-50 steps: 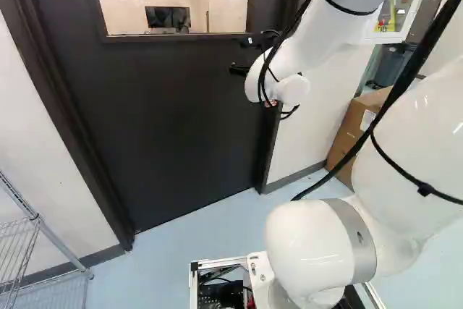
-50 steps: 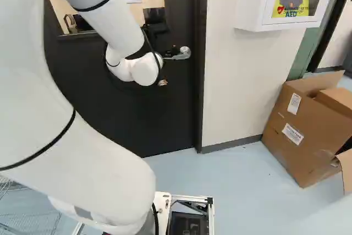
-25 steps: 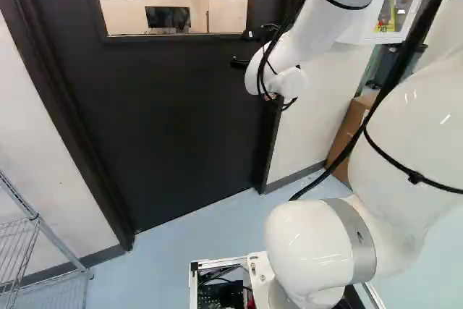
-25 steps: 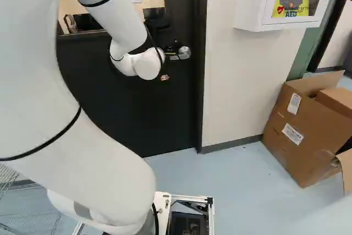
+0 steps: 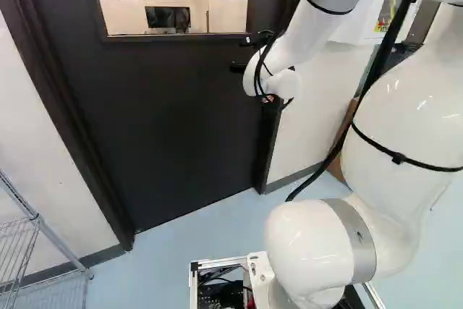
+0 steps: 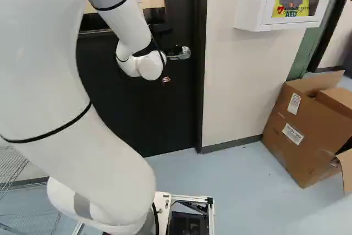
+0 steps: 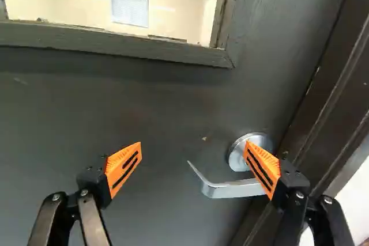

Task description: Open the door and move inside

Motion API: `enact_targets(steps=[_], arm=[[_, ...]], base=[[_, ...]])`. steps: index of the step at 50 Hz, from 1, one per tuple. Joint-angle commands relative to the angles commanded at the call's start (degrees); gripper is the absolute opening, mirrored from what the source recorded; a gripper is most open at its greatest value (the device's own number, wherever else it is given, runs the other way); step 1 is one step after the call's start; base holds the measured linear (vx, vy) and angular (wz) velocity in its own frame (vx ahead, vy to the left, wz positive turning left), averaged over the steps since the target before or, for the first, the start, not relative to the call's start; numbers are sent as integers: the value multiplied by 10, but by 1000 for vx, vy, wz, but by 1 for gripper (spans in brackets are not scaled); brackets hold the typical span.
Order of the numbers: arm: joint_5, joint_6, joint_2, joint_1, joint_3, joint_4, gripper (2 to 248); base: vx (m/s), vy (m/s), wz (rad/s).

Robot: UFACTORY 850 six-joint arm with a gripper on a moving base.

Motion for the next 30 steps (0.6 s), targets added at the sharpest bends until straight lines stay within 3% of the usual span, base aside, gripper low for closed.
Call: enact_targets(steps=[30], arm=[[0, 0, -41, -3, -3, 0, 247]], base=[[0, 0, 0]])
